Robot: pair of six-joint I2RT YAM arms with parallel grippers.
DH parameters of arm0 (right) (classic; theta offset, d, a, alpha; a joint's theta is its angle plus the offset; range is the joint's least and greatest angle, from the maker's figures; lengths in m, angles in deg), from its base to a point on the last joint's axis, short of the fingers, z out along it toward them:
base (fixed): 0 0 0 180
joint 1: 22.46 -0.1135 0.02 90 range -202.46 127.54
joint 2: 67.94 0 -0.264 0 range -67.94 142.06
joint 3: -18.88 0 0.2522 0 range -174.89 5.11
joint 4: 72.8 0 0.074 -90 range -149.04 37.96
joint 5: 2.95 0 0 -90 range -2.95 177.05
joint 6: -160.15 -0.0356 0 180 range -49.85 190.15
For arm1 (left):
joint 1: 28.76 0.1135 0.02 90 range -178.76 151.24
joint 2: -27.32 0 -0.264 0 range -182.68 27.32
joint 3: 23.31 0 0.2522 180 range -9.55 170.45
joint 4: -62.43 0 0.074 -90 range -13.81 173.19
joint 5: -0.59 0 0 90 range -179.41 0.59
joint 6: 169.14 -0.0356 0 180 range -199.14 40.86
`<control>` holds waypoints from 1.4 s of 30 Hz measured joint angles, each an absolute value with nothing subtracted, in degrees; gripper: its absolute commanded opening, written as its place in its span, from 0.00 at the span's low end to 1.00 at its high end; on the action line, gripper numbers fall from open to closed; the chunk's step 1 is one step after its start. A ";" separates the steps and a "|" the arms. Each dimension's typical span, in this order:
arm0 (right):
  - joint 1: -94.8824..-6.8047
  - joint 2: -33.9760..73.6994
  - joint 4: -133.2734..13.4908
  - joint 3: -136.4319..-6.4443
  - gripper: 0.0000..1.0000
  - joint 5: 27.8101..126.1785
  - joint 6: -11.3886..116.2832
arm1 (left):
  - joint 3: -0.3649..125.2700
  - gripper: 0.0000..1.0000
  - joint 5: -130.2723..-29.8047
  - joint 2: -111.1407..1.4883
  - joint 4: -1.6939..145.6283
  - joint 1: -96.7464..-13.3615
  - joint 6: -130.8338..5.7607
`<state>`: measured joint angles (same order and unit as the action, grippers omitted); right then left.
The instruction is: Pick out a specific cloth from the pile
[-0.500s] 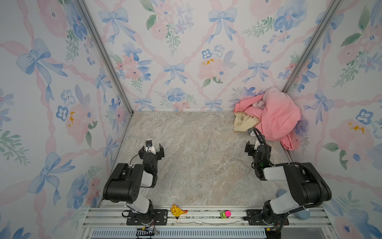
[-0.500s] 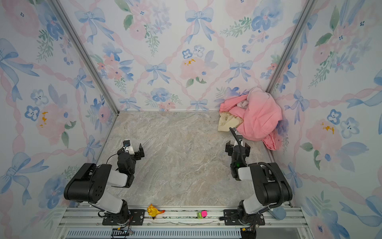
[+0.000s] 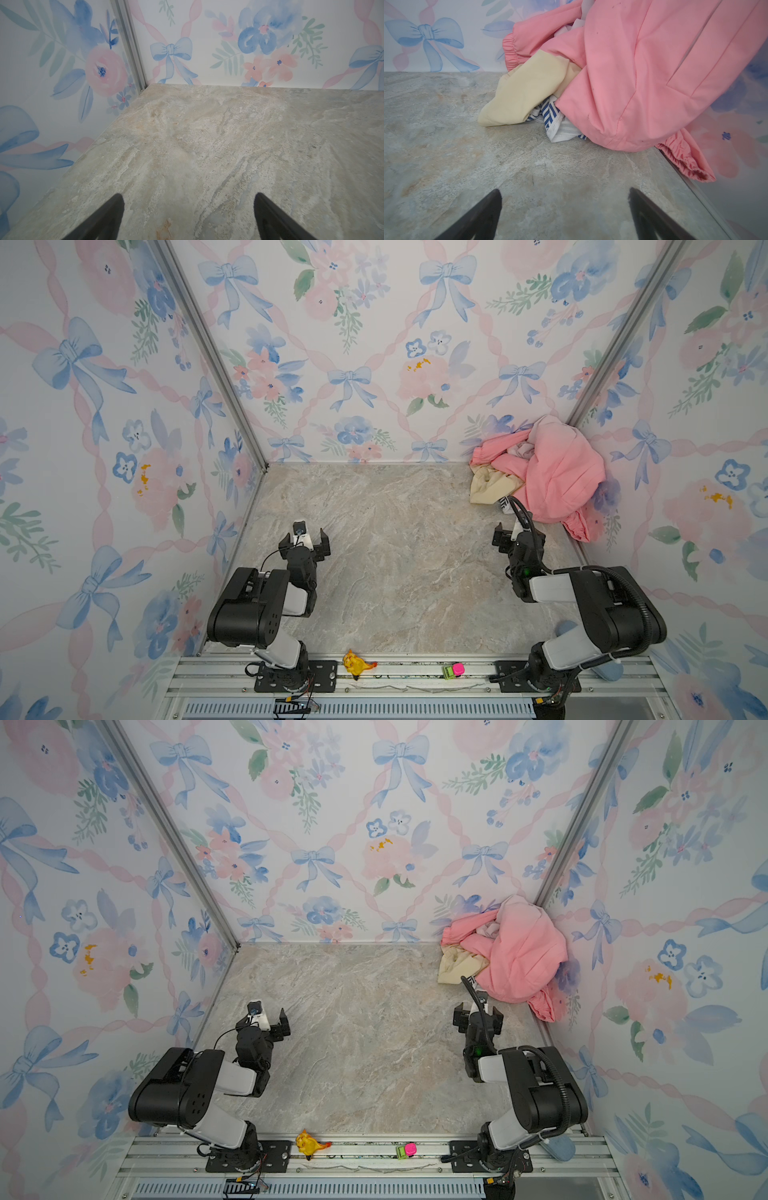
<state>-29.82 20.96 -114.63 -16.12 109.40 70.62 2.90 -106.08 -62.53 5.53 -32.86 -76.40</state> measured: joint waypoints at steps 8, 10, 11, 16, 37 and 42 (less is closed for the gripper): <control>-29.75 20.96 -114.61 -16.12 0.97 109.35 70.59 | 2.90 0.98 -106.08 -62.53 5.53 -32.86 -76.40; -29.49 20.96 -114.57 -16.12 0.97 108.57 70.55 | 2.90 0.98 -106.08 -62.53 5.53 -32.86 -76.40; -29.31 20.96 -114.55 -16.12 0.97 108.28 70.55 | 2.90 0.98 -106.12 -62.53 5.53 -32.86 -76.40; -29.18 20.96 -114.55 -16.12 0.97 107.67 70.40 | 3.16 0.98 -109.79 -57.17 9.64 -36.27 -78.30; -24.72 11.43 -55.99 -52.16 0.75 98.93 62.22 | 50.77 0.98 -91.13 -50.94 70.80 -72.27 -100.09; -21.68 22.95 -47.27 -56.82 0.69 93.66 57.63 | 40.12 0.98 -86.45 -50.00 68.50 -72.23 -103.61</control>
<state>-21.68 22.95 -47.27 -56.82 93.66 57.63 40.12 -86.45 -50.00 68.50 -72.23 -103.61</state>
